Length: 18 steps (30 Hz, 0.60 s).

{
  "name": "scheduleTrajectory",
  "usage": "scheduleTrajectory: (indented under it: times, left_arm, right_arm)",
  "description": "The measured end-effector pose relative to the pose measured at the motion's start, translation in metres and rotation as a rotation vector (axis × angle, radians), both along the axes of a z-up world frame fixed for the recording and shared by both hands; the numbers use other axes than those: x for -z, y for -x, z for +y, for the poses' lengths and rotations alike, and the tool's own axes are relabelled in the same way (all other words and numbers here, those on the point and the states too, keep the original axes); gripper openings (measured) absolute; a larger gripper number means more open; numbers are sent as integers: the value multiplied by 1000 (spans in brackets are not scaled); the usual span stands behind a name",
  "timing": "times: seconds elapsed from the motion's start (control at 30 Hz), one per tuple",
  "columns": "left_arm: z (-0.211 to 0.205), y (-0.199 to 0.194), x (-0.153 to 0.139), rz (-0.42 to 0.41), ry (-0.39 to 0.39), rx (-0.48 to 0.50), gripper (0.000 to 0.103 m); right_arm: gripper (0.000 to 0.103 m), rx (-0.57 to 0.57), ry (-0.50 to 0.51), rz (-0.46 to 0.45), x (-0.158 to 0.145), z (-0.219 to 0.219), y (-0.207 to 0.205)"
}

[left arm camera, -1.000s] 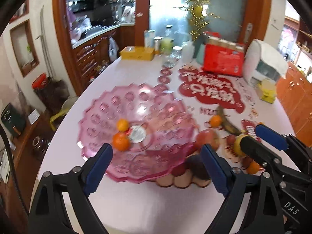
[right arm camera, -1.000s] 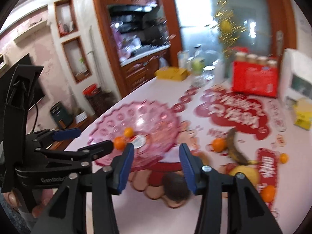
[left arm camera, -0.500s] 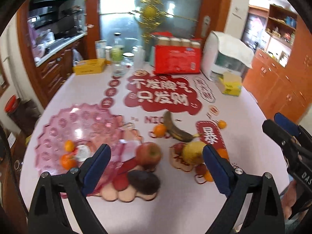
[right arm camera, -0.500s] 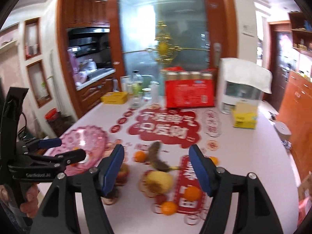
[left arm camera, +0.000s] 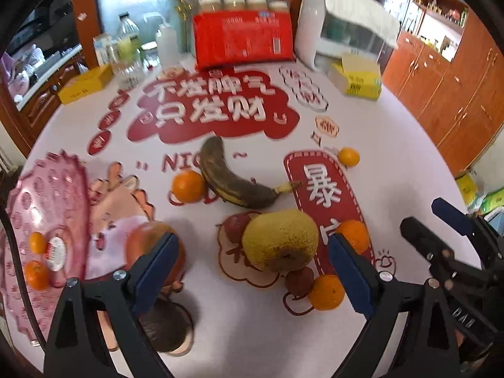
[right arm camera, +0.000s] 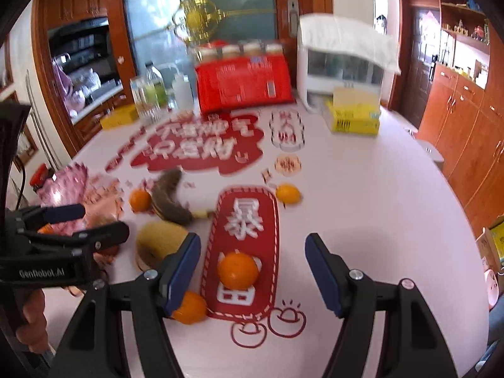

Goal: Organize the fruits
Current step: 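Withdraw both tools from the bowl back over the fruit, then grasp the yellow pear with the left tool while the right tool grasps an orange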

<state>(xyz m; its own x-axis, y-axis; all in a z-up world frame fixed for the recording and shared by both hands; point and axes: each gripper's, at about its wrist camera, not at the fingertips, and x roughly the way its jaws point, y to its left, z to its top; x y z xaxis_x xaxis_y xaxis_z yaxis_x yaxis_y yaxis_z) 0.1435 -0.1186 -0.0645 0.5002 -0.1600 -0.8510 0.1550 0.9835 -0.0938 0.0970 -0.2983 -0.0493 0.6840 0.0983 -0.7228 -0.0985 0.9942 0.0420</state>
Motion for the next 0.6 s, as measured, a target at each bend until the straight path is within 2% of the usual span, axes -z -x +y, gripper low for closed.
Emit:
scheduleTrajectory:
  times: [0.3, 0.6]
  left_arm:
    - [-8, -16, 37, 71, -16, -8, 94]
    - [-22, -22, 54, 113, 9, 0, 94]
  right_arm:
    - [69, -44, -5, 84, 49, 5, -14]
    - [69, -58, -6, 112, 71, 8, -25]
